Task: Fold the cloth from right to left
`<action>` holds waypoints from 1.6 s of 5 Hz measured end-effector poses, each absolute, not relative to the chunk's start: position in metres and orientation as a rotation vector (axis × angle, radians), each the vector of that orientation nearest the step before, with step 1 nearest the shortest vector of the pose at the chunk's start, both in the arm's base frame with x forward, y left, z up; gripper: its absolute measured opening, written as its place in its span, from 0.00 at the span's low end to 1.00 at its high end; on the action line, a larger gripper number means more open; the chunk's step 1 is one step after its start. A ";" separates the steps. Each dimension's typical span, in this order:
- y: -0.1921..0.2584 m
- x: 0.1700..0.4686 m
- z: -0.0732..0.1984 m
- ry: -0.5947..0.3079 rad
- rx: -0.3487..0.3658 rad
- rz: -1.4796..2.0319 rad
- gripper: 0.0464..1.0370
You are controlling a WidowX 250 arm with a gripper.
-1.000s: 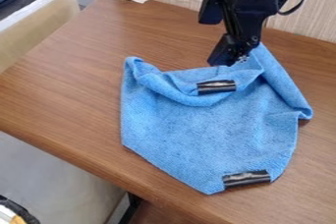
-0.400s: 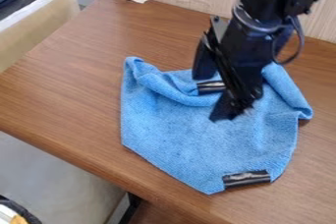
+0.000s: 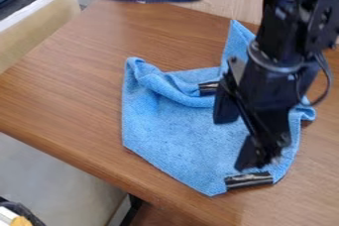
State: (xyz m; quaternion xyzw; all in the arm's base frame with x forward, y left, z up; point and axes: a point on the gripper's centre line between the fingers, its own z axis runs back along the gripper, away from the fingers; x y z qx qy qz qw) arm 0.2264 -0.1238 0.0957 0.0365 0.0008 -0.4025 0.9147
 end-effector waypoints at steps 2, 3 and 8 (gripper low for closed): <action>-0.138 0.214 0.076 -0.016 0.083 -0.921 0.96; -0.137 0.217 0.062 0.013 0.112 -0.975 0.91; -0.135 0.218 0.064 0.001 0.121 -1.003 0.02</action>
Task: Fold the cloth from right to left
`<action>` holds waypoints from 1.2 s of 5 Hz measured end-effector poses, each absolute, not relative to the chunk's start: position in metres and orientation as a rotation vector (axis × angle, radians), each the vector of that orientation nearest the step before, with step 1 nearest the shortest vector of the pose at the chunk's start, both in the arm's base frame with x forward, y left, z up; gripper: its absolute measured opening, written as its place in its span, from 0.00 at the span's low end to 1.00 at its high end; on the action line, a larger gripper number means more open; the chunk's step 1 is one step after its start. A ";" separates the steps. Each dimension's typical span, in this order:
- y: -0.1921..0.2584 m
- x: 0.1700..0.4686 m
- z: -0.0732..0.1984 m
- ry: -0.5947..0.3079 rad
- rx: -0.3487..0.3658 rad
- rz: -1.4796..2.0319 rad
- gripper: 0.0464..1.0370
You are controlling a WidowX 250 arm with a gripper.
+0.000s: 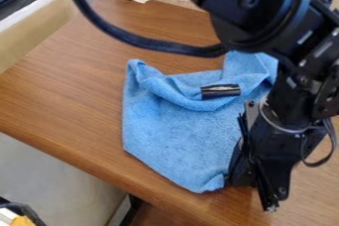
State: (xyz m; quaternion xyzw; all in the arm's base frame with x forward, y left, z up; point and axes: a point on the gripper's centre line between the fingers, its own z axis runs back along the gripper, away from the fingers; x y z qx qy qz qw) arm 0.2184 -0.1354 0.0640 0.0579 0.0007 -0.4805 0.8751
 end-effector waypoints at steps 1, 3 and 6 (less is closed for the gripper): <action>-0.132 0.227 0.077 -0.026 0.102 -0.975 0.02; -0.122 0.268 0.114 -0.095 0.056 -0.893 0.02; -0.082 0.341 0.115 -0.108 0.054 -0.754 0.02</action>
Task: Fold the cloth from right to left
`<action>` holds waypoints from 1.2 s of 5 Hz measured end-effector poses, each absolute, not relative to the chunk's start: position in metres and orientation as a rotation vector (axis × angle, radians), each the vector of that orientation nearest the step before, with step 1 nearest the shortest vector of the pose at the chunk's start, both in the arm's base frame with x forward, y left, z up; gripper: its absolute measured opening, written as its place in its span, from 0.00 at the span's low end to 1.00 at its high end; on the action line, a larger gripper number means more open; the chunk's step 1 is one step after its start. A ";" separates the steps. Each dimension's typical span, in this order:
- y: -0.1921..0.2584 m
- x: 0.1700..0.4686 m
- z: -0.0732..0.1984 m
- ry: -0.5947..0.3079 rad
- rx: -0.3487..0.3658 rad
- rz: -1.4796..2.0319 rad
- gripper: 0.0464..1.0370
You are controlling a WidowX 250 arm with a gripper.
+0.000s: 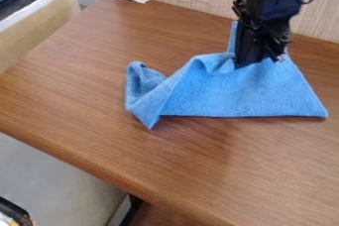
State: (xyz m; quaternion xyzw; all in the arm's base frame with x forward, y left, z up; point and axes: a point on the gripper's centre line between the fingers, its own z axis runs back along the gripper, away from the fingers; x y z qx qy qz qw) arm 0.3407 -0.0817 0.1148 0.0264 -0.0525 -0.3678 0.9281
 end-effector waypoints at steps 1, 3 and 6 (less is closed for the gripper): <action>-0.067 0.352 0.095 -0.063 0.049 -0.715 0.01; -0.052 0.355 0.063 -0.005 0.051 -0.677 0.04; -0.040 0.350 0.057 0.026 0.062 -0.653 0.78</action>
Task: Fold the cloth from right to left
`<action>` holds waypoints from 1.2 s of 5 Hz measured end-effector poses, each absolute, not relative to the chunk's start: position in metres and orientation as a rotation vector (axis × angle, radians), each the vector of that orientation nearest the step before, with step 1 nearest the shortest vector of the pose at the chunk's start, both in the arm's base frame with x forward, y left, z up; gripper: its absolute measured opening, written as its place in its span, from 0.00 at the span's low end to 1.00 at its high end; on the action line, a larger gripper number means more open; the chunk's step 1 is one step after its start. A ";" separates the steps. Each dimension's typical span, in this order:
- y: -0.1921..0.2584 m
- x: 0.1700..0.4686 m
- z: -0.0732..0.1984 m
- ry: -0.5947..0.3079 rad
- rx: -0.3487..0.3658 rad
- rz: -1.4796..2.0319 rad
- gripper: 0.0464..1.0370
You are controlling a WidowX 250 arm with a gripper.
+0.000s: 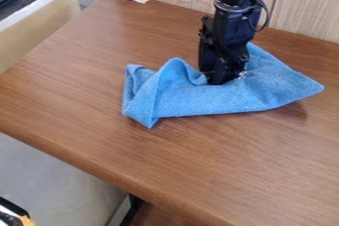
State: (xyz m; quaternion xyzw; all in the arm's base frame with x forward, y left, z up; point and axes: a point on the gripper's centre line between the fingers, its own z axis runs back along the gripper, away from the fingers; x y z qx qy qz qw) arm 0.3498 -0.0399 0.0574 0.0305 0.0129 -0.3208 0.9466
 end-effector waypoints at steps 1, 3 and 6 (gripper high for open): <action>-0.037 0.346 0.061 0.027 0.065 -0.642 0.97; -0.034 0.346 0.077 0.004 0.091 -0.648 0.96; -0.038 0.339 0.140 -0.071 0.180 -0.662 0.96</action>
